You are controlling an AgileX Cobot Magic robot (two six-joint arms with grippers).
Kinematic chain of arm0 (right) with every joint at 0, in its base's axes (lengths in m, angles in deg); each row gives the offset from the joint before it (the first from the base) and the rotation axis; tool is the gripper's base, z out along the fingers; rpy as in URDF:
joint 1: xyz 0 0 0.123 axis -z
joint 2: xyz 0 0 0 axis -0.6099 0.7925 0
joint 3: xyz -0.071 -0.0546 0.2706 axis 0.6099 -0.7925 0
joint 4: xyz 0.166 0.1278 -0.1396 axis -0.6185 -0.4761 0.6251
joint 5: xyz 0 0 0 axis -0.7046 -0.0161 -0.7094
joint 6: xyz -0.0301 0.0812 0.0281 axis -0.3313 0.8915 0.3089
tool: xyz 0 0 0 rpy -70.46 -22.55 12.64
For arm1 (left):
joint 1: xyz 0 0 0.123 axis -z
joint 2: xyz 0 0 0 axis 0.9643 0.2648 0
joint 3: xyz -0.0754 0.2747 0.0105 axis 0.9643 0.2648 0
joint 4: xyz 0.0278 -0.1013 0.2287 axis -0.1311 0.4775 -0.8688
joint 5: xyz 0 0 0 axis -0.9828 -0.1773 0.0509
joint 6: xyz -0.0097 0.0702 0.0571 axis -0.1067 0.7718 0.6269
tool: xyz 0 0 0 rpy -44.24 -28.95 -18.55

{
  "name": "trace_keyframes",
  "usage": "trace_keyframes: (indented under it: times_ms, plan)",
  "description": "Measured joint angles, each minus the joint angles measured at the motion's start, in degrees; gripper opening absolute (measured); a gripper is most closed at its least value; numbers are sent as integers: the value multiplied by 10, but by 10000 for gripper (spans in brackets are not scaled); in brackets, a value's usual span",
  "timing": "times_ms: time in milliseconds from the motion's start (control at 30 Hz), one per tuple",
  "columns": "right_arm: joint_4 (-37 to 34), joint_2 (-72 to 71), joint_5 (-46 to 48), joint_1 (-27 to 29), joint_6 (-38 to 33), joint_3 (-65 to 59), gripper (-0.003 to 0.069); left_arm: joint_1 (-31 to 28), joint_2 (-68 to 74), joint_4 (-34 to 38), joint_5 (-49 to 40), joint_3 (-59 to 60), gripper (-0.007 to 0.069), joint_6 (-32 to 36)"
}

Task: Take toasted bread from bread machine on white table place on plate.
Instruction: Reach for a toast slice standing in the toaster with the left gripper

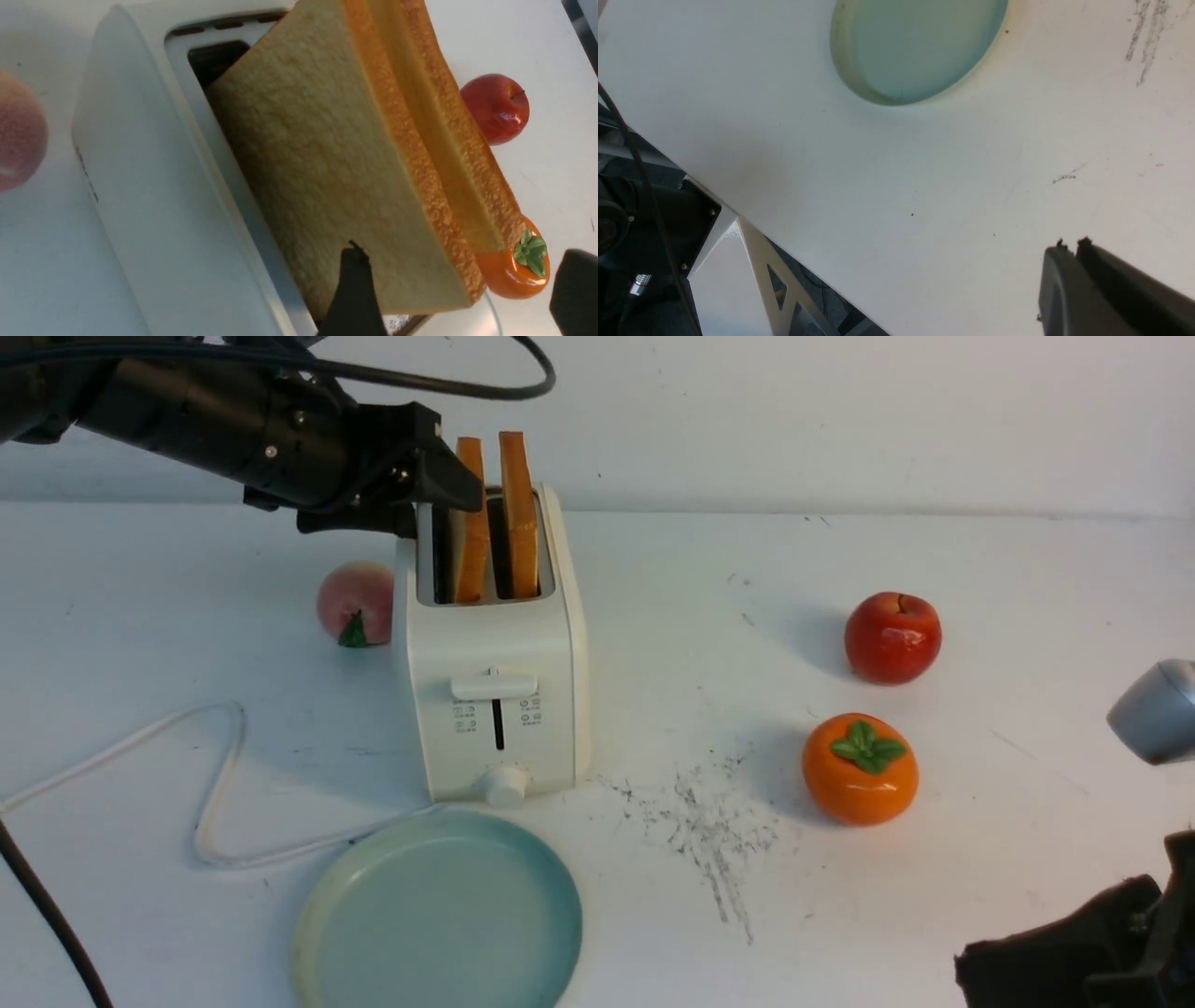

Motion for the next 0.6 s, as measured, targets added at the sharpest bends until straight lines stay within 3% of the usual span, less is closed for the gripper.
trace_keyframes:
  times_ms: [167, 367, 467, 567, 600]
  plan:
    - [-2, 5, -1, 0, 0, 0, 46, 19, 14, -10, 14, -2, 517, 2]
    - [-5, 5, -6, 0, -1, 0, 55, 47, 23, -75, 47, -2, 502, -29]
    - [-6, 5, -11, 0, -1, 0, 59, 47, 22, -100, 50, -2, 444, -48]
    - [-6, 5, -14, 0, -1, 0, 63, 47, 20, -116, 45, -2, 309, -52]
    - [-6, 5, -14, 0, -1, 0, 65, 47, 18, -117, 41, -3, 211, -53]
